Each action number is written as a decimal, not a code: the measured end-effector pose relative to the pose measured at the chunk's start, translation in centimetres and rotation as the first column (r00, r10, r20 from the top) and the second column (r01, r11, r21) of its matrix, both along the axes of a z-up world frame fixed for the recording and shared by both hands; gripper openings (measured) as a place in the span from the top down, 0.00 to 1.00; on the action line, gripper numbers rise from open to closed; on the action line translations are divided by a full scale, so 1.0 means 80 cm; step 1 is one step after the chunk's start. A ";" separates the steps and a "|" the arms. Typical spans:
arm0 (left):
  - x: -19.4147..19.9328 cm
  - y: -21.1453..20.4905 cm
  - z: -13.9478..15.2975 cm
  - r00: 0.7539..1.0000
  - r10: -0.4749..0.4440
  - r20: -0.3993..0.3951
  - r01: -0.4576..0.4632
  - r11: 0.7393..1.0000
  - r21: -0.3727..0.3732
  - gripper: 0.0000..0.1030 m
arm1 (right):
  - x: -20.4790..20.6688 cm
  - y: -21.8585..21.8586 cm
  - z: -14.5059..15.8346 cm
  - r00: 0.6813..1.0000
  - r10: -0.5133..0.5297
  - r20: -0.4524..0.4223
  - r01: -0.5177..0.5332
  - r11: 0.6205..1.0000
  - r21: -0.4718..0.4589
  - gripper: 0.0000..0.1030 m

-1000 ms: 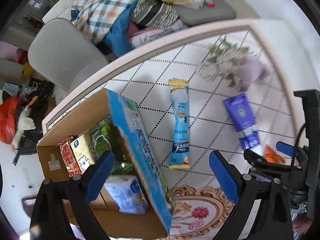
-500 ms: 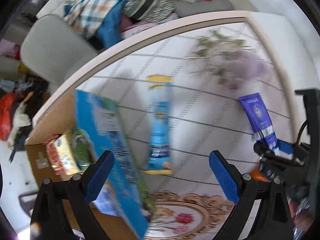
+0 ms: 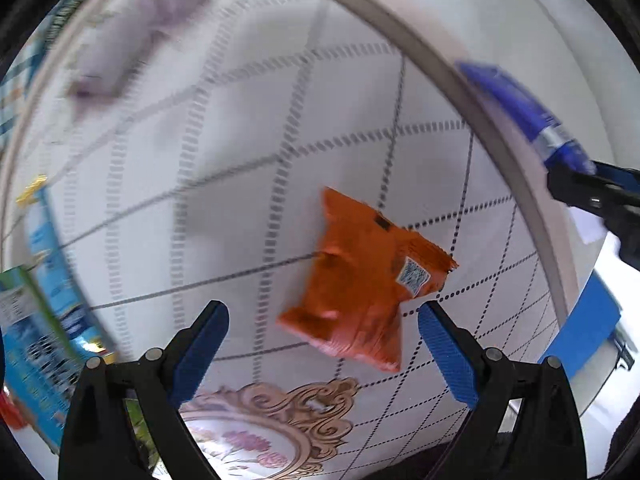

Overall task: Organize soft objects
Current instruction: 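Grasp the orange snack bag with left gripper while right grasps blue oralshark tube, then lower the orange bag and toothpaste tube into the box and release both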

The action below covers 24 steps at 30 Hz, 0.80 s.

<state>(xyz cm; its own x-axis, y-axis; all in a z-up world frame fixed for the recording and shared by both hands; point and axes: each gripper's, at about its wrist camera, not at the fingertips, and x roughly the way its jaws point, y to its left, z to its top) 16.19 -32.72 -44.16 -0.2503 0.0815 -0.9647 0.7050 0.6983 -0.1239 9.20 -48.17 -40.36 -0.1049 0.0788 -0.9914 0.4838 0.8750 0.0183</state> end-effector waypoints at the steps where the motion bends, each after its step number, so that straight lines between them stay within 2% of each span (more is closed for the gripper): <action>1: -0.002 -0.004 -0.008 1.000 -0.001 -0.011 0.001 1.000 0.009 0.06 | -0.005 -0.006 -0.005 1.000 -0.008 -0.004 0.008 1.000 0.004 0.52; 2: -0.003 -0.006 -0.013 1.000 0.000 -0.008 0.000 1.000 0.017 0.06 | -0.010 -0.008 -0.009 1.000 -0.016 -0.007 0.016 1.000 0.008 0.52; 5: -0.004 -0.014 -0.017 1.000 -0.002 0.028 0.001 1.000 0.031 0.20 | -0.014 -0.007 -0.026 1.000 -0.019 -0.024 0.019 1.000 0.009 0.52; 7: -0.003 -0.020 -0.012 0.997 -0.009 0.073 0.005 0.999 0.050 0.39 | -0.016 -0.007 -0.040 0.999 -0.023 -0.039 0.024 0.999 0.023 0.52; 9: 0.005 -0.023 -0.006 0.995 0.012 0.097 -0.017 0.998 0.057 0.52 | -0.015 -0.006 -0.055 0.998 -0.019 -0.057 0.020 0.999 0.028 0.52; 10: 0.010 -0.023 -0.004 0.994 0.030 0.102 -0.036 0.998 0.057 0.55 | -0.015 -0.006 -0.062 0.998 -0.028 -0.062 0.030 0.999 0.029 0.51; 15: 0.023 -0.025 0.001 0.991 0.092 0.094 -0.096 0.995 0.039 0.56 | -0.004 0.001 -0.074 0.997 -0.034 -0.074 0.033 0.999 -0.017 0.43; 17: 0.026 -0.023 0.005 0.989 0.105 0.103 -0.109 0.993 0.036 0.56 | 0.006 0.007 -0.076 0.996 -0.061 -0.063 0.059 0.998 -0.030 0.43; 18: 0.026 -0.023 0.006 0.988 0.115 0.105 -0.119 0.992 0.032 0.56 | 0.006 0.007 -0.076 0.995 -0.079 -0.062 0.077 0.997 -0.025 0.44; 19: 0.027 -0.021 0.008 0.986 0.130 0.103 -0.133 0.991 0.028 0.57 | 0.007 0.009 -0.075 0.995 -0.079 -0.067 0.078 0.997 -0.019 0.50; 22: 0.027 -0.016 0.014 0.981 0.169 0.094 -0.171 0.985 0.014 0.57 | 0.010 0.014 -0.071 0.997 -0.037 -0.065 0.034 0.998 -0.053 0.52; 24: 0.025 -0.008 0.024 0.977 0.187 0.103 -0.188 0.982 -0.005 0.57 | 0.004 0.022 -0.070 0.998 -0.034 -0.057 0.032 0.999 -0.038 0.52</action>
